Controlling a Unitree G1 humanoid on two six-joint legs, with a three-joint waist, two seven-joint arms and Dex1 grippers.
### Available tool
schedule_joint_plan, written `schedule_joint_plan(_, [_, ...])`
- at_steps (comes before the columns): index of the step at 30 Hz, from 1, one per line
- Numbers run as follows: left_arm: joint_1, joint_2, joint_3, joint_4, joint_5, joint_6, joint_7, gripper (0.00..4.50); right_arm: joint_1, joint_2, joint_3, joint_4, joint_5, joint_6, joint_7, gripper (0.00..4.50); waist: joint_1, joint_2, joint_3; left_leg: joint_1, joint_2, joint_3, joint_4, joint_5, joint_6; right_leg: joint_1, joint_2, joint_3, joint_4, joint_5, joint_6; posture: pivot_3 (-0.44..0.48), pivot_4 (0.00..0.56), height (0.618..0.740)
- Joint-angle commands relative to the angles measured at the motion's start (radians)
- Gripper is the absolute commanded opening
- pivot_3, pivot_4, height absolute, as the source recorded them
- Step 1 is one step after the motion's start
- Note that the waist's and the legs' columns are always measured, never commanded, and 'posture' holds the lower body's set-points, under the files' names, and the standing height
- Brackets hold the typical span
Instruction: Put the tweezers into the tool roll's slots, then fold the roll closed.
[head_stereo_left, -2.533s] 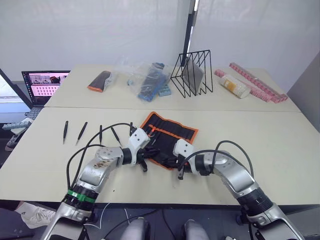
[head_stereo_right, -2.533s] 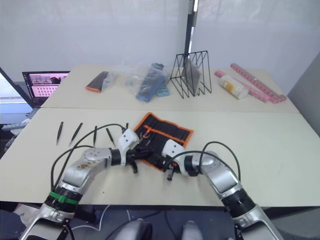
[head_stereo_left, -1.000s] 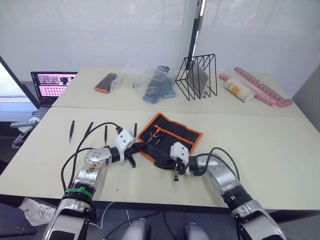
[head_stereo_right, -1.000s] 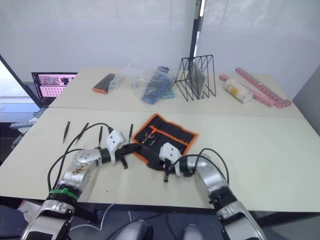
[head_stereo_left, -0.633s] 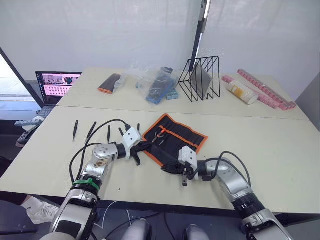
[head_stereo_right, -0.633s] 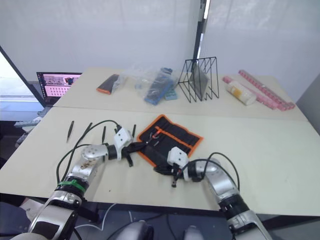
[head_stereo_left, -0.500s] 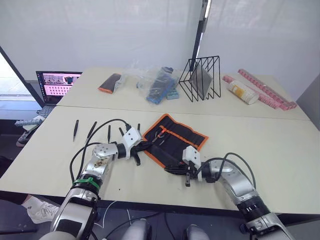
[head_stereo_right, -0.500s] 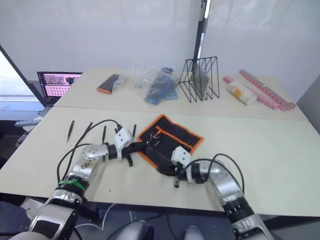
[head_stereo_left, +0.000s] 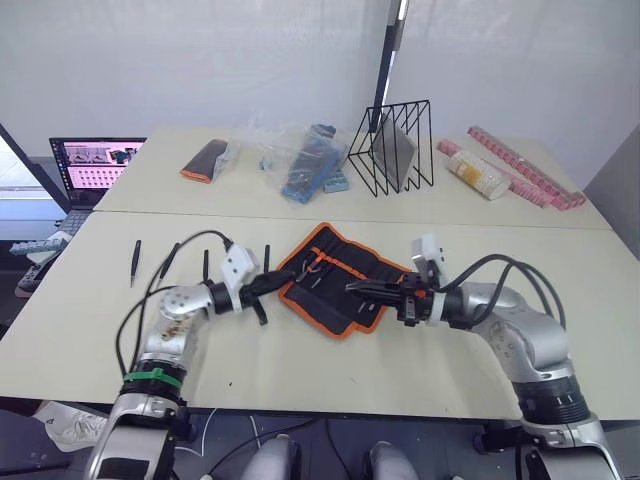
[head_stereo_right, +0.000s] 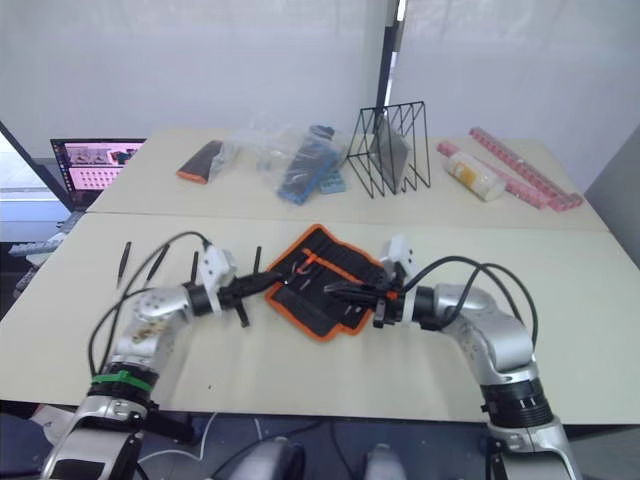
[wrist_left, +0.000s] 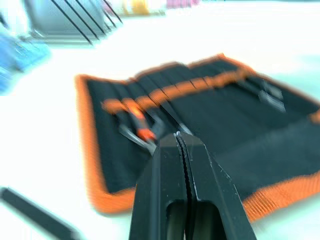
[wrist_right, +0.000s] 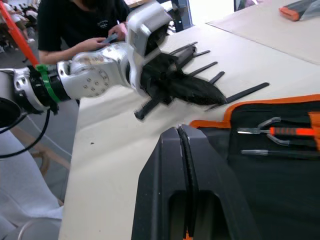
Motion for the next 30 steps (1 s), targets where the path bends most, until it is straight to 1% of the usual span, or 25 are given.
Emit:
schedule_joint_plan(1, [0.046,0.064,0.099,-0.166,-0.092,0.118,0.035,0.87,-0.026,-0.030,-0.035,0.011,0.012,-0.008,0.006,0.00,-0.002,0.000,0.001,0.000,0.000,0.000,0.000,0.000,0.000,0.000,0.000,0.000,0.000,0.000,0.000,0.000,0.150,0.687])
schedule_joint_plan(2, [0.074,0.093,0.131,-0.203,-0.112,0.155,0.043,1.22,-0.029,-0.036,-0.034,0.032,-0.013,-0.041,0.001,0.00,-0.003,0.001,0.001,0.001,0.000,0.000,-0.001,0.000,0.000,0.000,0.000,0.000,-0.001,0.000,0.000,0.000,0.150,0.687])
schedule_joint_plan(4, [0.140,0.146,0.191,-0.254,-0.135,0.200,0.053,1.85,-0.037,-0.031,-0.033,0.092,-0.069,-0.123,-0.023,0.53,-0.012,0.001,0.001,0.002,0.000,0.000,-0.003,0.000,0.000,0.000,0.000,0.001,-0.001,0.000,0.000,0.000,0.150,0.687])
schedule_joint_plan(8, [0.297,0.234,0.331,-0.305,-0.159,0.227,0.072,3.19,-0.055,-0.013,-0.014,0.184,-0.101,-0.201,0.002,1.86,-0.024,0.001,0.002,0.004,0.000,0.001,-0.006,0.001,-0.001,0.000,0.000,0.001,-0.001,0.000,0.000,0.000,0.150,0.687])
schedule_joint_plan(10, [0.376,0.257,0.393,-0.339,-0.166,0.237,0.088,3.88,-0.069,-0.008,-0.003,0.212,-0.107,-0.226,0.031,2.58,-0.024,0.002,0.004,0.004,0.001,0.001,-0.006,0.001,-0.001,0.000,0.000,0.002,-0.001,0.000,0.000,0.000,0.150,0.687])
schedule_joint_plan(12, [0.483,0.263,0.463,-0.373,-0.154,0.218,0.106,4.49,-0.091,0.003,0.009,0.244,-0.114,-0.251,0.059,3.21,-0.024,0.003,0.005,0.004,0.001,0.001,-0.006,0.001,-0.002,-0.001,0.000,0.002,-0.001,0.000,0.000,0.000,0.150,0.687])
schedule_joint_plan(13, [0.531,0.259,0.497,-0.389,-0.152,0.212,0.119,4.50,-0.105,0.009,0.017,0.261,-0.119,-0.265,0.072,3.51,-0.025,0.004,0.006,0.004,0.001,0.001,-0.006,0.001,-0.002,-0.001,0.000,0.002,-0.001,0.000,0.000,0.000,0.150,0.687])
schedule_joint_plan(14, [0.580,0.247,0.535,-0.406,-0.153,0.210,0.137,4.50,-0.124,0.018,0.024,0.279,-0.123,-0.274,0.087,3.93,-0.025,0.005,0.007,0.005,0.001,0.001,-0.006,0.001,-0.002,-0.001,0.000,0.002,-0.003,0.000,0.000,0.000,0.150,0.687])
schedule_joint_plan(16, [0.661,0.215,0.601,-0.445,-0.165,0.209,0.179,4.50,-0.163,0.034,0.041,0.313,-0.125,-0.284,0.119,4.49,-0.023,0.005,0.007,0.006,0.001,0.001,-0.006,0.001,-0.002,-0.001,0.000,0.002,-0.003,0.000,0.000,0.000,0.150,0.687])
schedule_joint_plan(20, [0.822,0.102,0.722,-0.551,-0.189,0.215,0.282,4.50,-0.248,0.065,0.094,0.366,-0.149,-0.318,0.199,4.49,-0.018,0.004,0.009,0.006,0.002,0.001,-0.006,0.001,-0.002,-0.001,0.000,0.001,-0.004,0.000,-0.001,0.000,0.150,0.687])
schedule_joint_plan(23, [0.927,-0.001,0.779,-0.634,-0.183,0.200,0.369,4.50,-0.313,0.099,0.136,0.401,-0.155,-0.318,0.250,4.49,-0.016,0.004,0.009,0.006,0.002,0.001,-0.006,0.000,-0.003,0.000,-0.001,0.001,-0.006,0.000,-0.001,0.000,0.150,0.687])
schedule_joint_plan(27, [1.026,-0.106,0.805,-0.730,-0.183,0.200,0.450,4.50,-0.360,0.138,0.177,0.419,-0.166,-0.328,0.304,4.49,-0.009,0.003,0.010,0.006,0.002,0.001,-0.006,-0.001,-0.005,0.000,-0.001,0.001,-0.006,0.000,-0.001,0.000,0.150,0.687])
schedule_joint_plan(28, [1.043,-0.125,0.807,-0.747,-0.186,0.201,0.464,4.50,-0.365,0.145,0.181,0.421,-0.167,-0.327,0.312,4.49,-0.006,0.003,0.010,0.006,0.002,0.001,-0.006,-0.003,-0.009,0.000,-0.001,0.001,-0.007,0.000,-0.001,0.000,0.150,0.687])
schedule_joint_plan(30, [1.067,-0.176,0.810,-0.790,-0.204,0.206,0.508,4.50,-0.373,0.152,0.189,0.425,-0.170,-0.327,0.333,4.49,-0.004,0.003,0.010,0.006,0.002,0.001,-0.006,-0.004,-0.009,0.000,-0.001,0.001,-0.007,0.000,-0.001,0.000,0.150,0.687])
